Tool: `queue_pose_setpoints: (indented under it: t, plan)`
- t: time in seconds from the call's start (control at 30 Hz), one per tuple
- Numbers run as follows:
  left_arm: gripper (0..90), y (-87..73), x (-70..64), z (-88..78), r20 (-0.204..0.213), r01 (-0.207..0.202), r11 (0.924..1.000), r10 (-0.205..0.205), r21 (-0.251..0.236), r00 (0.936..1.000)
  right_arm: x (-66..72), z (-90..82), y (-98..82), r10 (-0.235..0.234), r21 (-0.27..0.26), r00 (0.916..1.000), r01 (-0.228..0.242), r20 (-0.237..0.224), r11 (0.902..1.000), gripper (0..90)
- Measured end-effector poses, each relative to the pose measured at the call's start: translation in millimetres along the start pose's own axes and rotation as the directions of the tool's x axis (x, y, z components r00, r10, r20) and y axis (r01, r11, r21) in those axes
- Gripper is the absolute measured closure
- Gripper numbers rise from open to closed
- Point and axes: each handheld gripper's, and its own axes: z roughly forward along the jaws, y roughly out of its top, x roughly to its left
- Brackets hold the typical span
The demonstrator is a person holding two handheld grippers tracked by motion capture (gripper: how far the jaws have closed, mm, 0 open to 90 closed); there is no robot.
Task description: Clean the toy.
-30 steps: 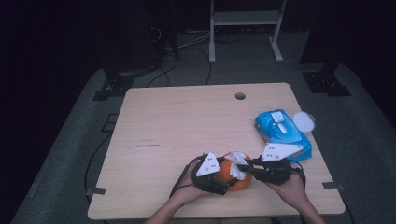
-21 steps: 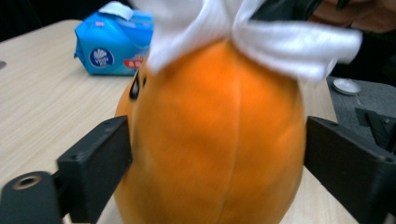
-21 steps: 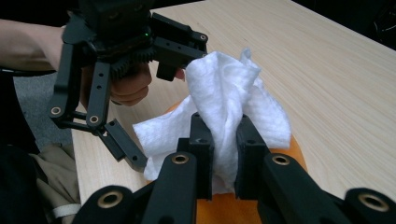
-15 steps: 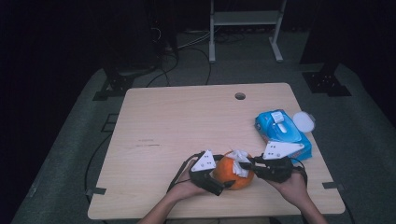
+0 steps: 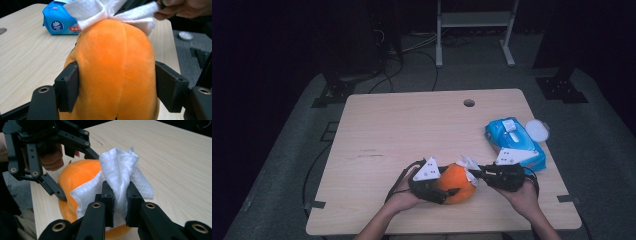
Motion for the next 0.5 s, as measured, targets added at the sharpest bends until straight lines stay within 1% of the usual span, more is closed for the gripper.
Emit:
queue_pose_setpoints:
  t: [0.03,0.07,0.1,0.13,0.17,0.23,0.27,0.3,0.37,0.4,0.47,0.5]
  plan:
    - [28.2,1.0,0.2,0.7,-0.007,0.004,1.0,-0.004,0.0,1.0,2.5,-0.4,1.8,-0.005,-0.002,1.0,0.005,0.001,1.0,79.8]
    - [28.0,1.4,-0.3,2.2,-0.015,0.012,0.9999,-0.012,-0.001,0.9998,6.0,-0.6,4.2,-0.012,-0.016,0.9999,0.011,-0.012,0.9998,79.8]
    - [27.7,1.4,-1.3,4.4,-0.023,0.017,0.9999,-0.017,-0.002,0.9996,10.3,0.0,6.9,-0.016,-0.028,0.9992,0.015,-0.037,0.9995,79.8]
    - [27.3,1.2,-3.1,7.1,-0.027,0.021,0.9998,-0.021,-0.005,0.9994,15.9,2.1,9.9,-0.039,-0.027,0.9981,0.038,-0.047,0.9989,79.8]
    - [26.7,1.2,-4.2,8.5,-0.027,0.012,0.9999,-0.012,-0.002,0.9996,22.1,4.9,12.4,-0.063,-0.016,0.9969,0.062,-0.046,0.9979,79.7]
    - [24.0,1.2,-6.1,8.6,-0.03,-0.015,0.9999,0.015,0.003,0.9994,28.0,9.7,14.0,-0.097,0.004,0.9945,0.097,-0.039,0.9953,79.7]
    - [21.5,0.5,-5.2,7.4,-0.025,-0.018,0.9998,0.017,-0.008,0.9995,27.1,10.1,13.4,-0.1,0.008,0.9944,0.1,-0.034,0.9949,79.7]
    - [18.5,-0.9,-3.0,6.1,-0.01,-0.018,0.9994,0.018,-0.028,0.9998,24.0,9.5,12.2,-0.091,0.01,0.9953,0.091,-0.033,0.9958,79.7]
    - [13.7,-5.1,3.6,3.2,0.014,-0.007,0.998,0.008,-0.063,0.9999,16.0,6.9,8.6,-0.07,0.006,0.9975,0.07,-0.013,0.9975,79.6]
    - [11.0,-7.6,7.3,2.4,0.011,-0.004,0.998,0.005,-0.063,0.9999,12.1,5.0,6.5,-0.057,0.009,0.9984,0.057,0.001,0.9983,79.6]
    - [8.5,-13.8,13.4,3.9,0.007,0.013,0.9982,-0.012,-0.059,0.9999,3.6,1.0,2.0,-0.033,0.009,0.999,0.033,0.029,0.9994,79.6]
    - [7.6,-16.0,14.7,5.5,0.005,0.022,0.9981,-0.022,-0.058,0.9998,-1.1,-0.5,-0.1,-0.016,0.003,0.9995,0.016,0.028,0.9999,79.6]
